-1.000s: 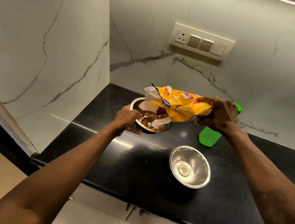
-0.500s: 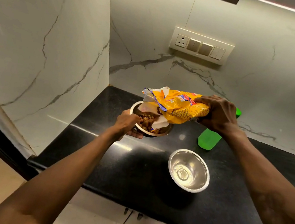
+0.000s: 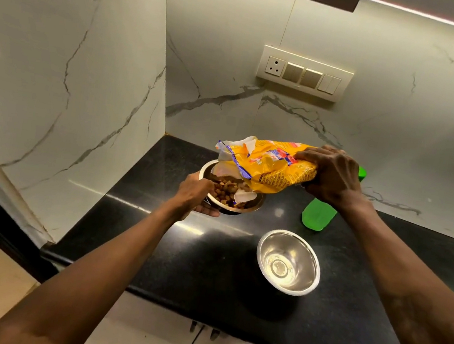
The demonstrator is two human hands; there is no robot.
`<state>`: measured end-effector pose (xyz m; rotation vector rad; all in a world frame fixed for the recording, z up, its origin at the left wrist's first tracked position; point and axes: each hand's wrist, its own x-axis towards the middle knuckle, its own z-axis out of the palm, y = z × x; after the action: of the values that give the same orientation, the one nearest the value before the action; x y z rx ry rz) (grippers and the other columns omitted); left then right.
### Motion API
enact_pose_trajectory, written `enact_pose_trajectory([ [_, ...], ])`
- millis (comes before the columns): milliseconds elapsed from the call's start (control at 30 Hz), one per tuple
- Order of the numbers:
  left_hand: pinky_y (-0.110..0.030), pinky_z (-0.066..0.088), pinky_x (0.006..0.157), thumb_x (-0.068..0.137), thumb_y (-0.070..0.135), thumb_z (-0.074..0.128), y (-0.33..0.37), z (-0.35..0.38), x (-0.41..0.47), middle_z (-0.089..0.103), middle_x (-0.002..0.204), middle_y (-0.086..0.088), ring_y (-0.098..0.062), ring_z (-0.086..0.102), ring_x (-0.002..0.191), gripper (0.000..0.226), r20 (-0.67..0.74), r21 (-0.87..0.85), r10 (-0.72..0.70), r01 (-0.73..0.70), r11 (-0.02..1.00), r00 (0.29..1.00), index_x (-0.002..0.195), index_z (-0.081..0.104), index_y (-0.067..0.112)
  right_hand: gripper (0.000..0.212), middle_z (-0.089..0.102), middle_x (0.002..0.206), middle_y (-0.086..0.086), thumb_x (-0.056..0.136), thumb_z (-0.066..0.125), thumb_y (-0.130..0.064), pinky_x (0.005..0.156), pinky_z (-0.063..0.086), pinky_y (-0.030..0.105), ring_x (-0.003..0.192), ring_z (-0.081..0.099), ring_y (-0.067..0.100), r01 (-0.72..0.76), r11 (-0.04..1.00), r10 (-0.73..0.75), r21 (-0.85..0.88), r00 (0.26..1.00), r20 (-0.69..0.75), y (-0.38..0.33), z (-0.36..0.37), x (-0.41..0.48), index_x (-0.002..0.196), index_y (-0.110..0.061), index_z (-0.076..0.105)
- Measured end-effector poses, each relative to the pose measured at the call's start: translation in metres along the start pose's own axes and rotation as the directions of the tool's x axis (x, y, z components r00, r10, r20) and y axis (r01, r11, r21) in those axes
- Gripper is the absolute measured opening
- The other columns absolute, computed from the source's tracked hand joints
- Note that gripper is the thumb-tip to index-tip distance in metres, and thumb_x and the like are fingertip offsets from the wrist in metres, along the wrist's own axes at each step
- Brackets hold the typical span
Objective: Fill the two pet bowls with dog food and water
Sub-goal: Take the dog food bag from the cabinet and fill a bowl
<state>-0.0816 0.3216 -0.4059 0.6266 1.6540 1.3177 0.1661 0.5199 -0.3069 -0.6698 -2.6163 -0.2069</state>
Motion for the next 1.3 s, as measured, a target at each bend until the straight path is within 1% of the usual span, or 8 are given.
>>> enact_pose_trajectory([
  [267, -0.046, 0.065, 0.067, 0.098, 0.004, 0.051, -0.001, 0.002, -0.001, 0.068, 0.111, -0.021, -0.041, 0.076, 0.088, 0.036, 0.0, -0.015, -0.016, 0.016, 1.0, 1.0, 0.131, 0.05, 0.018, 0.061, 0.076, 0.117, 0.011, 0.061, 0.094, -0.023, 0.087, 0.054, 0.053, 0.102, 0.07, 0.04, 0.031, 1.0, -0.031, -0.005, 0.999, -0.027, -0.002, -0.008, -0.003, 0.119, -0.023, 0.076],
  [433, -0.045, 0.065, 0.066, 0.097, 0.003, 0.051, -0.003, 0.005, -0.001, 0.069, 0.112, -0.022, -0.041, 0.077, 0.087, 0.038, 0.012, -0.017, -0.022, 0.022, 1.0, 1.0, 0.133, 0.051, 0.015, 0.061, 0.076, 0.117, 0.009, 0.061, 0.094, -0.026, 0.087, 0.055, 0.052, 0.102, 0.07, 0.039, 0.035, 0.999, -0.035, -0.006, 0.999, -0.016, -0.001, -0.009, -0.003, 0.119, -0.025, 0.076],
  [767, -0.045, 0.065, 0.066, 0.094, -0.001, 0.051, -0.005, 0.005, -0.001, 0.066, 0.115, -0.022, -0.042, 0.073, 0.094, 0.042, 0.014, -0.048, -0.027, 0.028, 0.998, 1.0, 0.132, 0.052, 0.014, 0.059, 0.077, 0.112, 0.008, 0.059, 0.097, -0.033, 0.079, 0.053, 0.044, 0.095, 0.071, 0.036, 0.016, 1.0, -0.016, -0.007, 0.999, -0.046, 0.004, -0.012, -0.002, 0.115, -0.027, 0.077],
  [900, -0.042, 0.064, 0.063, 0.096, 0.0, 0.05, -0.005, 0.004, -0.002, 0.066, 0.113, -0.02, -0.04, 0.074, 0.092, 0.039, 0.018, -0.048, -0.03, 0.031, 0.998, 0.999, 0.131, 0.051, 0.015, 0.057, 0.078, 0.112, 0.008, 0.061, 0.097, -0.033, 0.079, 0.053, 0.044, 0.095, 0.072, 0.037, 0.036, 0.999, -0.037, -0.018, 0.998, -0.053, 0.003, -0.013, -0.001, 0.114, -0.026, 0.077],
  [1033, -0.044, 0.065, 0.065, 0.093, -0.003, 0.049, -0.004, 0.004, -0.003, 0.066, 0.113, -0.021, -0.041, 0.073, 0.092, 0.04, 0.02, -0.057, -0.022, 0.023, 0.998, 1.0, 0.129, 0.05, 0.016, 0.056, 0.078, 0.108, 0.01, 0.06, 0.097, -0.031, 0.076, 0.054, 0.044, 0.09, 0.072, 0.037, 0.036, 0.999, -0.037, -0.01, 0.997, -0.064, 0.003, -0.014, -0.002, 0.112, -0.025, 0.078],
  [1100, -0.044, 0.064, 0.064, 0.093, -0.003, 0.049, -0.003, 0.003, -0.004, 0.065, 0.114, -0.022, -0.041, 0.073, 0.093, 0.042, 0.023, -0.064, -0.022, 0.024, 0.998, 0.999, 0.13, 0.05, 0.016, 0.051, 0.078, 0.106, 0.01, 0.064, 0.093, -0.035, 0.076, 0.055, 0.044, 0.089, 0.072, 0.037, 0.042, 0.999, -0.042, -0.007, 0.996, -0.076, 0.003, -0.014, -0.003, 0.112, -0.024, 0.078],
  [1167, -0.043, 0.064, 0.063, 0.093, -0.003, 0.049, -0.004, 0.003, -0.004, 0.065, 0.115, -0.022, -0.041, 0.073, 0.093, 0.042, 0.026, -0.062, -0.031, 0.032, 0.998, 0.999, 0.131, 0.05, 0.015, 0.05, 0.078, 0.107, 0.01, 0.065, 0.089, -0.039, 0.077, 0.055, 0.044, 0.09, 0.072, 0.037, 0.035, 0.999, -0.036, -0.011, 0.996, -0.082, 0.004, -0.014, -0.003, 0.112, -0.025, 0.078],
  [1300, -0.042, 0.064, 0.062, 0.094, -0.002, 0.049, -0.005, 0.005, -0.004, 0.066, 0.116, -0.022, -0.041, 0.073, 0.094, 0.042, 0.023, -0.063, -0.05, 0.052, 0.997, 0.998, 0.133, 0.051, 0.014, 0.055, 0.077, 0.112, 0.009, 0.064, 0.096, -0.039, 0.079, 0.056, 0.046, 0.096, 0.072, 0.037, 0.006, 1.0, -0.006, -0.013, 0.998, -0.057, 0.006, -0.018, -0.001, 0.114, -0.029, 0.077],
])
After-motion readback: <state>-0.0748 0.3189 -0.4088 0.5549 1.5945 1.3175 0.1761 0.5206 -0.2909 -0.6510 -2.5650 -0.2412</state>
